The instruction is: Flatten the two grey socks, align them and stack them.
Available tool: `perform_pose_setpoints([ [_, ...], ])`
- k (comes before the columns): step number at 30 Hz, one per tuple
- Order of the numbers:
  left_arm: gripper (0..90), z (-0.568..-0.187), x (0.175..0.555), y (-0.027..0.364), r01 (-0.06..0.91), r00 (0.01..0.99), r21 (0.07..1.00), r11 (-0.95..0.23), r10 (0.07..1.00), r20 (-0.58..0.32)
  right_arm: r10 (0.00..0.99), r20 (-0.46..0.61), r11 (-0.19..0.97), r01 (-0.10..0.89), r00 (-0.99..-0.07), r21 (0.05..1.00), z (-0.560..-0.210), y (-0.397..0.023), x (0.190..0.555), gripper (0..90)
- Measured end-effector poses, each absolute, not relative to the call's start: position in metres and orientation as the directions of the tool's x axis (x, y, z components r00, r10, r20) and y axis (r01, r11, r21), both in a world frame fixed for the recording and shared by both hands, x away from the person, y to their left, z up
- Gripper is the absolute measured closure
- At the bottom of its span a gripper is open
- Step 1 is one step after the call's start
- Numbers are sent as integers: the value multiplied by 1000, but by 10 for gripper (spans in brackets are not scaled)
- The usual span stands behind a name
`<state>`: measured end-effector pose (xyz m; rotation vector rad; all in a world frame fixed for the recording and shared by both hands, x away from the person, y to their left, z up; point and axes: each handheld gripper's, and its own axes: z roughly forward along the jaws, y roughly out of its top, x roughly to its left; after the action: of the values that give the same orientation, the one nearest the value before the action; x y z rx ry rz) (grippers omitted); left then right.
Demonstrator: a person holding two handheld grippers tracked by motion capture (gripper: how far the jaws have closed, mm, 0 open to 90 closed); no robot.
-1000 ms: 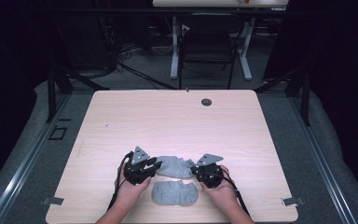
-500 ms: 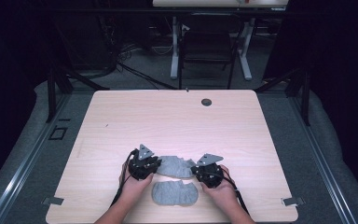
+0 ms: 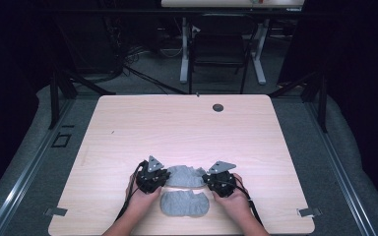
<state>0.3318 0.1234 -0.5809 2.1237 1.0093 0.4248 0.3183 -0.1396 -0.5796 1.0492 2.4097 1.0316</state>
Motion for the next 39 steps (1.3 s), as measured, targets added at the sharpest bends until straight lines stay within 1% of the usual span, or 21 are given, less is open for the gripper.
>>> perform_pose_setpoints([
  [14, 784, -582, 328, 130, 537, 634, 745, -396, 772, -47, 741, 4, 460, 511, -672, 726, -580, -142, 320, 874],
  [19, 779, -579, 327, 130, 533, 632, 757, -378, 772, -59, 731, 23, 454, 511, -682, 730, -576, -140, 319, 839],
  [22, 761, -577, 329, 131, 533, 629, 761, -369, 775, -65, 728, 20, 450, 500, -686, 740, -571, -139, 318, 820],
  [23, 734, -575, 330, 131, 526, 634, 763, -376, 772, -57, 729, 16, 452, 500, -684, 739, -568, -139, 318, 806],
  [25, 727, -573, 330, 131, 515, 639, 767, -384, 768, -44, 728, 5, 461, 494, -685, 737, -567, -139, 318, 798],
  [27, 706, -567, 333, 132, 502, 636, 779, -377, 771, -37, 725, -9, 468, 484, -689, 740, -562, -139, 319, 766],
  [29, 699, -565, 334, 132, 500, 636, 783, -370, 771, -42, 726, -8, 465, 482, -688, 743, -560, -140, 320, 752],
  [30, 696, -564, 337, 134, 510, 623, 779, -366, 781, -41, 730, -12, 459, 478, -683, 749, -556, -142, 322, 726],
  [32, 693, -564, 339, 134, 515, 616, 778, -360, 787, -43, 736, -5, 448, 481, -677, 754, -555, -143, 324, 720],
  [34, 670, -563, 342, 136, 527, 601, 777, -344, 798, -55, 756, 3, 426, 495, -654, 757, -555, -147, 329, 707],
  [39, 648, -565, 347, 136, 543, 593, 768, -341, 803, -62, 767, -5, 429, 506, -642, 749, -559, -150, 335, 694],
])
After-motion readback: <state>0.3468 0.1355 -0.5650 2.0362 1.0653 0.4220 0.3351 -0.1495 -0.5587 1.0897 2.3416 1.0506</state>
